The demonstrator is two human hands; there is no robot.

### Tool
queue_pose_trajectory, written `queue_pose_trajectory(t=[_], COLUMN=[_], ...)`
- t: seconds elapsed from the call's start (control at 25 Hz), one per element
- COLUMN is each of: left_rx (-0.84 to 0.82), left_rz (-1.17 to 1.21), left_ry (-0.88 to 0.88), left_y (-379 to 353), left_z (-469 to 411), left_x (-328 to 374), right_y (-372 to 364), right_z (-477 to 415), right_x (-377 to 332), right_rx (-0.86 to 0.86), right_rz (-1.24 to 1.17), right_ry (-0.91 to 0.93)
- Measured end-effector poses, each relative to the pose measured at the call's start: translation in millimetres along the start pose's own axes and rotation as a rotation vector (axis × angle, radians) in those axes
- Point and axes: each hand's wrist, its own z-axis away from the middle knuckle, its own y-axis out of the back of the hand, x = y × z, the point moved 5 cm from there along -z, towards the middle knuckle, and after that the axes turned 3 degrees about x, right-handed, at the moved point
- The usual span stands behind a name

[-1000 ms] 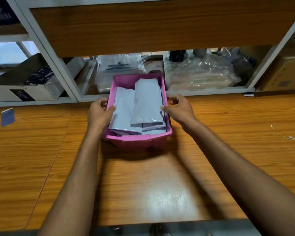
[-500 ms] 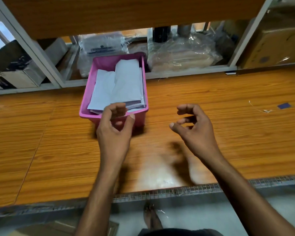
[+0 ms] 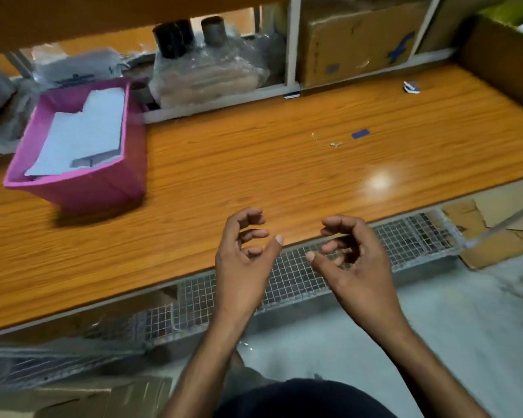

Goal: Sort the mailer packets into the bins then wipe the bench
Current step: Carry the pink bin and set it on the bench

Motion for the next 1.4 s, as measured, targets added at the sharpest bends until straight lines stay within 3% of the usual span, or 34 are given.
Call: queue_pose_trajectory(t=[0.32,0.76,1.0,1.12,1.4], left_rx=[-0.316,-0.663,-0.699,-0.634,-0.464], left_rz=[-0.058,-0.005,0.031,0.067,0.075], left_ry=[-0.001,-0.035,-0.034,0.037,0.119], left_y=[-143,-337,-459,-526,-646], left_z=[32,-12,-15,-9,-6], left_x=[27,44,59,61,77], right_y=[139,281,373,432,563], right_z=[6,-54,-102,-129,-204], right_x=[32,61,99,124,139], right_rx=[0.234,0.598,0.692,0.654,0.535], right_rz=[-0.058,0.026,-0.163,-0.230,-0.122], right_ry=[-0.093,-0.132,-0.211,-0.236,-0.192])
